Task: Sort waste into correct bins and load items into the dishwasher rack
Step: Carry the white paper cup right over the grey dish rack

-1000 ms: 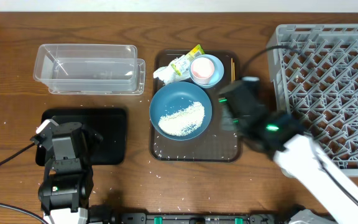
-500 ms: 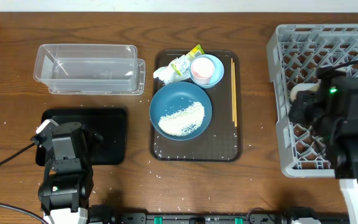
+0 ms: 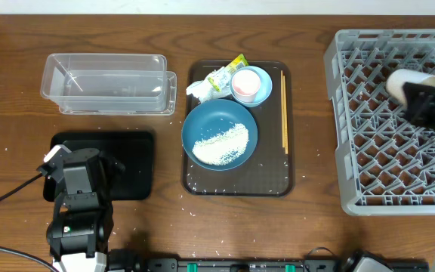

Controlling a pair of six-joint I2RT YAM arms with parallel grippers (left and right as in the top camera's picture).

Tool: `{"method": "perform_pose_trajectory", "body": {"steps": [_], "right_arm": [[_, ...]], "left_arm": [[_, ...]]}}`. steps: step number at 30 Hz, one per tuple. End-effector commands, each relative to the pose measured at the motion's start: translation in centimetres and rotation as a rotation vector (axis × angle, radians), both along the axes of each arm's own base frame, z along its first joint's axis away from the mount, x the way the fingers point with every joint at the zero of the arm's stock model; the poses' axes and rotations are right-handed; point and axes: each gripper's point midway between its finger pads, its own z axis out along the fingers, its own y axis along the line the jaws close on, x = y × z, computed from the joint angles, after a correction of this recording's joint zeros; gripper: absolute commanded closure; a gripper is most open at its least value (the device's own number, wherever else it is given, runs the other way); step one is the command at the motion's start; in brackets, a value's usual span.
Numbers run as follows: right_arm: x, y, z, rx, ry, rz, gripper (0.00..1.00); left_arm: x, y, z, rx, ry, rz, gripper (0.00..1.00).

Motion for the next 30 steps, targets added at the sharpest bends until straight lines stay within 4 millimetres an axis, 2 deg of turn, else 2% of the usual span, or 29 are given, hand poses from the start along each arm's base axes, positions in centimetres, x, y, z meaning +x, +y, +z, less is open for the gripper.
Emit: {"method": "perform_pose_trajectory", "body": {"steps": [1,7,10,14,24,30], "right_arm": [[-0.1,-0.9,1.1,0.094,-0.072,0.088,0.99],[0.4,-4.0,0.5,0.303,-0.165,0.201,0.99],[1.1,-6.2,-0.7,0.424,-0.157,0.180,0.99],[1.6,-8.4,-1.8,0.503,-0.158,0.162,0.99],[1.1,-13.3,-4.1,0.515,-0.178,0.065,0.99],[0.9,-16.7,-7.4,0.541,-0.152,-0.032,0.99]], "left_arm": [[0.1,0.2,0.7,0.000,-0.019,0.014,0.08],[0.1,0.2,0.7,0.000,-0.019,0.014,0.08],[0.1,0.2,0.7,0.000,-0.019,0.014,0.08],[0.1,0.2,0.7,0.000,-0.019,0.014,0.08],[0.1,0.2,0.7,0.000,-0.019,0.014,0.08],[0.1,0.2,0.7,0.000,-0.019,0.014,0.08]]}}
